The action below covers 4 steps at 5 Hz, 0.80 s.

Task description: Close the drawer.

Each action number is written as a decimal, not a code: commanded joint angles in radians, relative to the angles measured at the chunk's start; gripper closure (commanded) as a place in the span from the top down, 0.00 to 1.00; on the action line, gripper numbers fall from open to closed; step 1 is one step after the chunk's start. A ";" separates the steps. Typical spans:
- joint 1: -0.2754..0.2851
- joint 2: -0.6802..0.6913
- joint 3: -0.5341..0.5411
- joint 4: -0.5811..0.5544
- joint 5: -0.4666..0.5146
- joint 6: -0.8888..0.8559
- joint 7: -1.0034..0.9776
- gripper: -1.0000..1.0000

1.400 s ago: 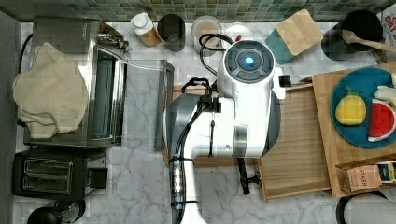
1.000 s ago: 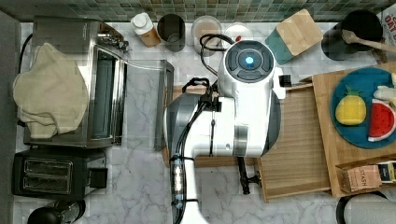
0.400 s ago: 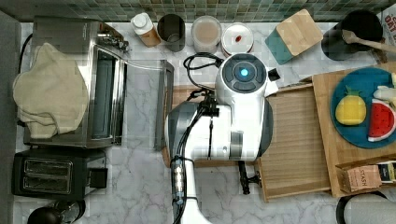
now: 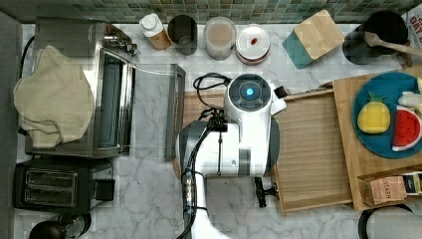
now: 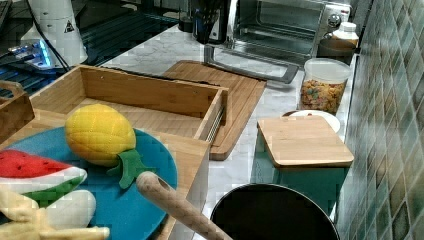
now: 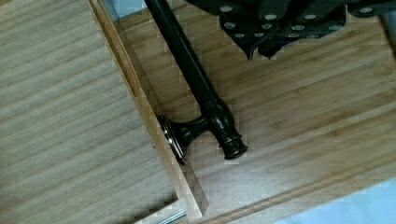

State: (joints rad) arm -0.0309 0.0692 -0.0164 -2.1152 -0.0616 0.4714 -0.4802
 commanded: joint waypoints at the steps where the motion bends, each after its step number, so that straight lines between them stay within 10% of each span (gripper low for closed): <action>1: 0.026 0.037 0.049 -0.107 -0.009 0.135 -0.209 0.00; 4: -0.006 0.091 0.048 -0.172 -0.041 0.205 -0.309 0.00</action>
State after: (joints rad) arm -0.0299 0.1630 0.0137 -2.2793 -0.0878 0.7090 -0.7612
